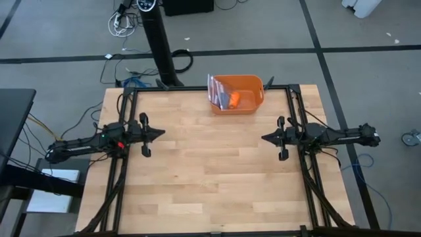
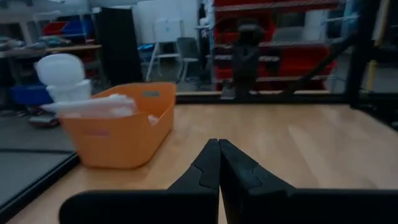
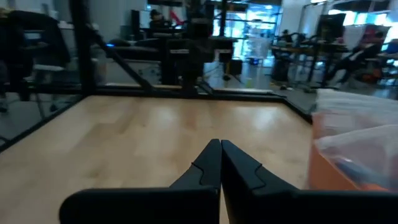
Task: Roll bandage
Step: Return to Home Position
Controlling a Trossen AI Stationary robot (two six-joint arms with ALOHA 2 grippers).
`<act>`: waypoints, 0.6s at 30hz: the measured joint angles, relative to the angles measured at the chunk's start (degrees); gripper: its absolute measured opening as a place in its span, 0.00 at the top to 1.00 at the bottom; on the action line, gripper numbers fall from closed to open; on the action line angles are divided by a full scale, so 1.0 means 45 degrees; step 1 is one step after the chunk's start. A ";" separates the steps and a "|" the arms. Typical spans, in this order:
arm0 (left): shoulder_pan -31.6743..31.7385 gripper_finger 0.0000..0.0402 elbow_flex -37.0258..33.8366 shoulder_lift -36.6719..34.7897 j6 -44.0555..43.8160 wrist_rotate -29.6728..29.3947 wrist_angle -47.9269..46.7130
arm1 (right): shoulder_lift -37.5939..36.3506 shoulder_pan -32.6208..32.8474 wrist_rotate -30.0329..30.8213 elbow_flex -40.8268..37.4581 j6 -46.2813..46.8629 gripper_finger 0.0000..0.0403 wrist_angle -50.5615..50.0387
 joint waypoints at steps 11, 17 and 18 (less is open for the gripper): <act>0.0004 0.99 -0.0002 0.0009 0.0046 -0.0641 0.0193 | 0.0267 0.0046 -0.0105 -0.0005 0.0241 0.98 -0.0004; 0.0004 0.99 -0.0002 0.0000 0.0020 -0.1435 0.0014 | 0.0676 -0.0165 0.0186 -0.0005 0.0266 0.98 0.0030; 0.0004 0.99 -0.0007 0.0004 0.0042 -0.1560 -0.0012 | 0.0742 -0.0184 0.0191 -0.0010 0.0270 0.99 0.0035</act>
